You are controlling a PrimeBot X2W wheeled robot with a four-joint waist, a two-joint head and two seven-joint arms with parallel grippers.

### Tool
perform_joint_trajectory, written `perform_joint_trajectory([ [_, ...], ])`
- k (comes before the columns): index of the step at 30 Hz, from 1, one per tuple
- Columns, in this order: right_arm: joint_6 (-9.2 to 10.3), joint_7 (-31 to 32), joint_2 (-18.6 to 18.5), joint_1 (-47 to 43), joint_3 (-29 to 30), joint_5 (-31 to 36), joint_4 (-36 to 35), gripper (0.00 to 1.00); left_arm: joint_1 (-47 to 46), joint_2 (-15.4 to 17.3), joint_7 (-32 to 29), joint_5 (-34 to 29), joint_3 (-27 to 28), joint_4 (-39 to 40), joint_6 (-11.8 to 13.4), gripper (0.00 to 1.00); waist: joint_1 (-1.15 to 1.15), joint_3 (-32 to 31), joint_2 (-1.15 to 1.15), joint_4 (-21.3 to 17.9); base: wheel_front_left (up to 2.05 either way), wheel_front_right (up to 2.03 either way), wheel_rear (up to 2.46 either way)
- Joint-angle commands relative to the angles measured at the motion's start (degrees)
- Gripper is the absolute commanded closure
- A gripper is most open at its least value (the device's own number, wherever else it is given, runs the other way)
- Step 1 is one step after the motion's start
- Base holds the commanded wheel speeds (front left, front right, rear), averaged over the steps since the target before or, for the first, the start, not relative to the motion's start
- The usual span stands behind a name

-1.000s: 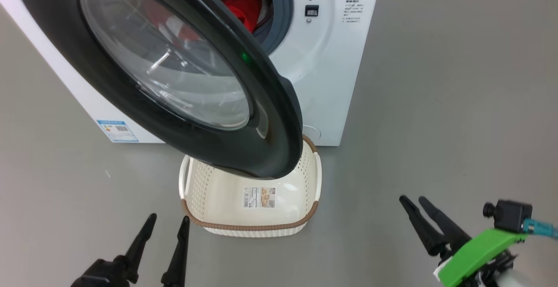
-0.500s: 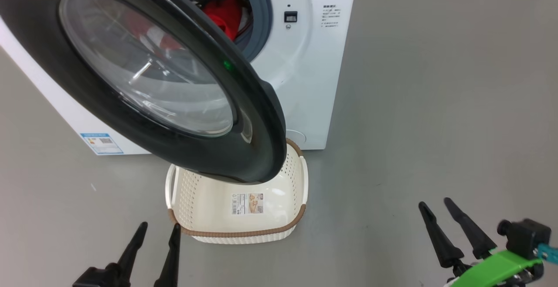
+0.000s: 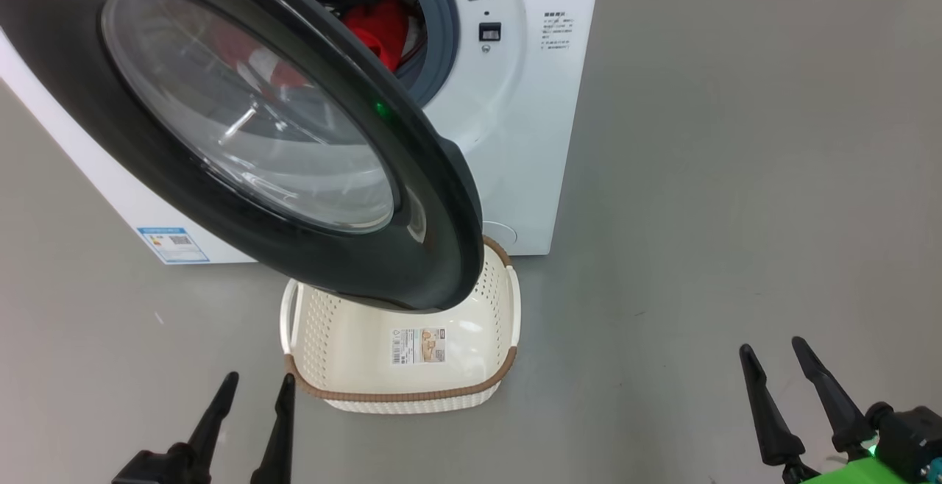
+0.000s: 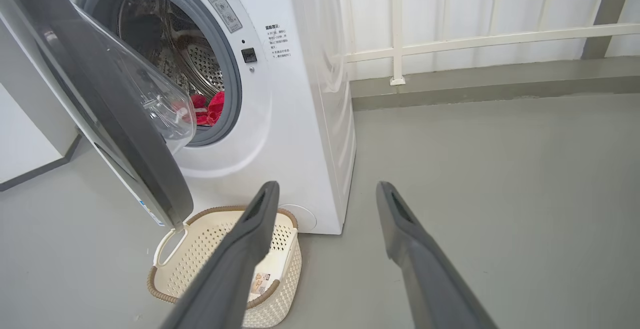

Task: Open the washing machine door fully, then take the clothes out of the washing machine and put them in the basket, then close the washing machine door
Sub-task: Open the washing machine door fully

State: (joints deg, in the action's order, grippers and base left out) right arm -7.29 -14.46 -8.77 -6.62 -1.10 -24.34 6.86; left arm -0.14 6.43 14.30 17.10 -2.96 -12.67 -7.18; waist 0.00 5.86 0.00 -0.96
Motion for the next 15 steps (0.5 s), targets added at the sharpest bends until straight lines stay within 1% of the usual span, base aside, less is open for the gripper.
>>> perform_joint_trajectory([
  [1, -0.20, -0.5, -0.7, -0.1, -0.5, 0.8, -1.5, 0.00, -0.3, 0.7, 0.7, -0.8, 2.2, 1.6, -0.3, 0.00, 0.00, 0.1, 0.00, 0.2, 0.00, 0.00, 0.00],
  [6, -0.20, -0.5, 0.1, -1.2, 0.0, 2.2, -0.2, 0.00, -0.1, 0.5, 0.7, -0.9, 2.3, 1.3, -0.3, 0.00, 0.00, 0.1, 0.00, 0.7, 0.00, 0.00, 0.00],
  [15, -0.20, -0.5, 0.5, -1.1, 0.5, 3.2, -0.4, 0.00, 0.1, 0.3, 0.7, -0.9, 2.2, 1.5, -0.3, 0.00, 0.00, 0.3, 0.00, 1.2, 0.00, 0.00, 0.00],
])
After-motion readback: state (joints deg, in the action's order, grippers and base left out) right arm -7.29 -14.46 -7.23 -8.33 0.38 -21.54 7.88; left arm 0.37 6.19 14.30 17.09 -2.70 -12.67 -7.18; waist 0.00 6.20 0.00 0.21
